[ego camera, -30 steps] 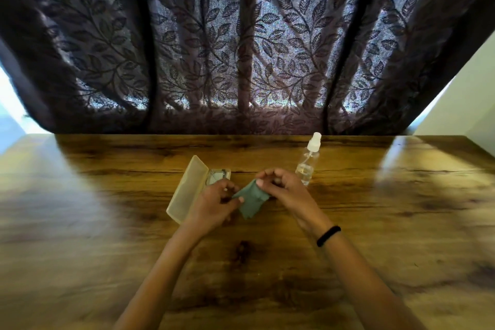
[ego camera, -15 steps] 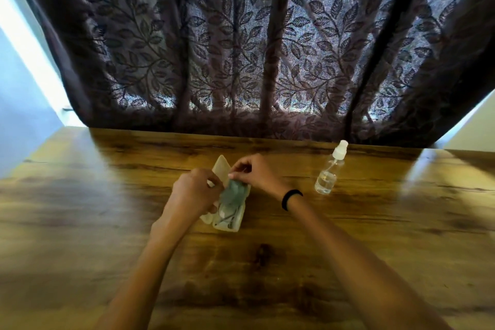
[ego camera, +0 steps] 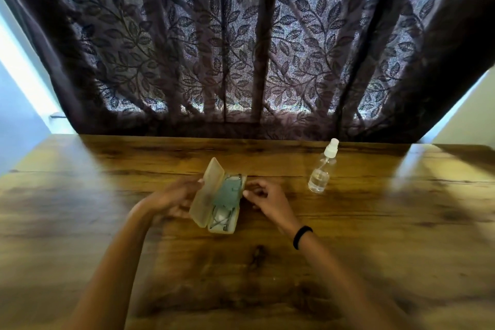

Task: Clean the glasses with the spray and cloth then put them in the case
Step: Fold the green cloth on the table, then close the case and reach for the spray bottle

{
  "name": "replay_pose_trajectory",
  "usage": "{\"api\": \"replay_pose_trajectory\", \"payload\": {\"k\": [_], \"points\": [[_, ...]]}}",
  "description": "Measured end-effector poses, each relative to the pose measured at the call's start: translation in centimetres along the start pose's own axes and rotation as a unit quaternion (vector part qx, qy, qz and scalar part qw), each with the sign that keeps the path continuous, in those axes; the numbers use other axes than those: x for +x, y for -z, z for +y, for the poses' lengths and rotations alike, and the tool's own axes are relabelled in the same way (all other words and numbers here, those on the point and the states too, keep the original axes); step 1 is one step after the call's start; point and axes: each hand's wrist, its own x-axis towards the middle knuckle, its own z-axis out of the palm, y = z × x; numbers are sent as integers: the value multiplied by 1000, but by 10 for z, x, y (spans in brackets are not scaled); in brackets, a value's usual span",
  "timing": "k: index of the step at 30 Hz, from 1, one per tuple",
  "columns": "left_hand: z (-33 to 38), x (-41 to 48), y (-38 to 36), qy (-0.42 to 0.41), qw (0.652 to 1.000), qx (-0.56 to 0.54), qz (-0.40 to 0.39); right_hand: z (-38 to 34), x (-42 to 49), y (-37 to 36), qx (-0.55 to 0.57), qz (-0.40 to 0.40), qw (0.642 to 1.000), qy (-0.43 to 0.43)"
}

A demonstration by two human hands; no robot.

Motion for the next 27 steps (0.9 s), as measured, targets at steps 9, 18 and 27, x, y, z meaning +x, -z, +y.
{"api": "replay_pose_trajectory", "payload": {"k": [9,18,27], "points": [[4,1,-18,-24,1000,-5,-8,5,0,-5,-49,12,999,20],[20,16,-60,-45,918,367,146,2,-4,-6,-38,2,998,45],[20,17,-79,-67,842,490,215,6,-4,-6,-44,13,997,57]]}}
